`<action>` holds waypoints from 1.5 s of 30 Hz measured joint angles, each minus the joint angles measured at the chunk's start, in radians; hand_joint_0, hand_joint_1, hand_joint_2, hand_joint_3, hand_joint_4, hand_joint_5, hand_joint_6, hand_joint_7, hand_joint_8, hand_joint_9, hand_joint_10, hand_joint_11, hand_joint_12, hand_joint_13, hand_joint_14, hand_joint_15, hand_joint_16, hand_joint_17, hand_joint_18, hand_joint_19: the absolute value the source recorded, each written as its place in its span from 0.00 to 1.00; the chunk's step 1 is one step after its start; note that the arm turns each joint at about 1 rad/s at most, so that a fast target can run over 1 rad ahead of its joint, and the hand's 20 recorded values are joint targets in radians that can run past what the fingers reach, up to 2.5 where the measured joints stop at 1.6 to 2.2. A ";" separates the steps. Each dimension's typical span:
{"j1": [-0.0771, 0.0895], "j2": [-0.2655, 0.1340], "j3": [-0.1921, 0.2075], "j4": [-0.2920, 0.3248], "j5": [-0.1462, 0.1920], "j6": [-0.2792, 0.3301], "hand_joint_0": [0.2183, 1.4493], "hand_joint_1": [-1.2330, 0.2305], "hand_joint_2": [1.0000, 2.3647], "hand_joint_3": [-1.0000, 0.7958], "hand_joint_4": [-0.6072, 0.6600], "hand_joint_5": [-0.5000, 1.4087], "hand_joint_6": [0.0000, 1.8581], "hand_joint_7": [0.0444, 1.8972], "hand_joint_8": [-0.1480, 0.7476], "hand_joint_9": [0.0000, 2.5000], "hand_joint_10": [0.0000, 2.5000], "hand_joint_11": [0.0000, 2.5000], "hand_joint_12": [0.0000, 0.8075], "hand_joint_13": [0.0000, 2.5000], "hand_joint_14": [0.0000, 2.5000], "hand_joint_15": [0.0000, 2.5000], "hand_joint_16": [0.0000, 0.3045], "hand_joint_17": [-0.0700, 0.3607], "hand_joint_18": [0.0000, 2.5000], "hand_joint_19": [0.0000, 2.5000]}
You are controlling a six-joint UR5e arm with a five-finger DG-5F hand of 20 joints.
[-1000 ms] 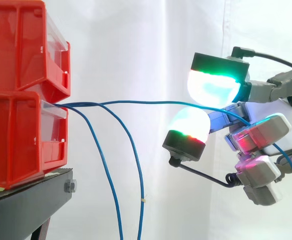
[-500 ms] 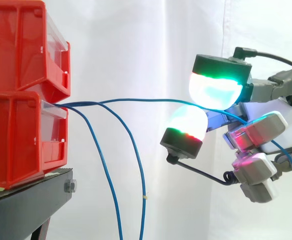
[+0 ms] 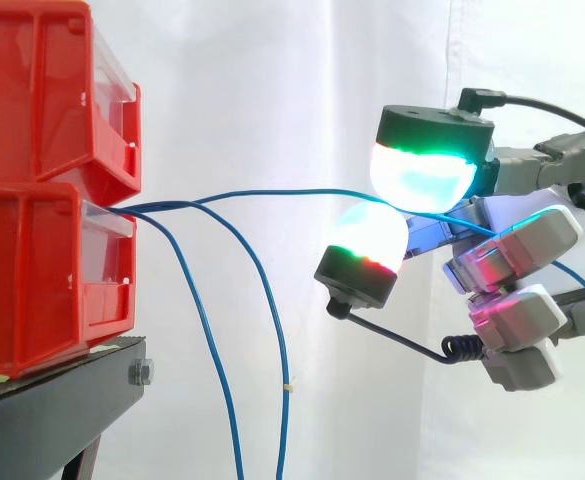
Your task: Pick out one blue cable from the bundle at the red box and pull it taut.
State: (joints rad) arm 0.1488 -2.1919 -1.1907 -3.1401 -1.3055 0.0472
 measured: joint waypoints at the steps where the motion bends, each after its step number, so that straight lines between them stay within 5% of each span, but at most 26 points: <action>1: 0.000 0.000 0.000 0.000 0.000 0.000 0.30 0.31 0.01 0.47 0.40 0.24 0.49 0.47 0.52 0.65 0.01 0.34 0.46 0.55 0.01 0.27 0.20 0.48 0.50 0.26; 10: 0.000 0.000 0.000 0.000 -0.001 0.000 0.27 0.37 0.01 0.32 0.47 0.23 0.48 0.50 0.49 0.62 0.01 0.35 0.40 0.53 0.01 0.29 0.16 0.42 0.45 0.29; 25: 0.000 0.000 -0.001 0.000 0.000 0.000 0.30 0.32 0.01 0.49 0.41 0.24 0.48 0.51 0.53 0.64 0.01 0.34 0.43 0.54 0.01 0.27 0.19 0.46 0.50 0.26; 45: 0.001 0.000 -0.001 0.000 0.001 -0.002 0.29 0.41 0.01 0.33 0.48 0.22 0.47 0.49 0.48 0.60 0.01 0.34 0.44 0.51 0.01 0.29 0.17 0.43 0.45 0.29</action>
State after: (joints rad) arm 0.1500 -2.1919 -1.1919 -3.1400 -1.3043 0.0457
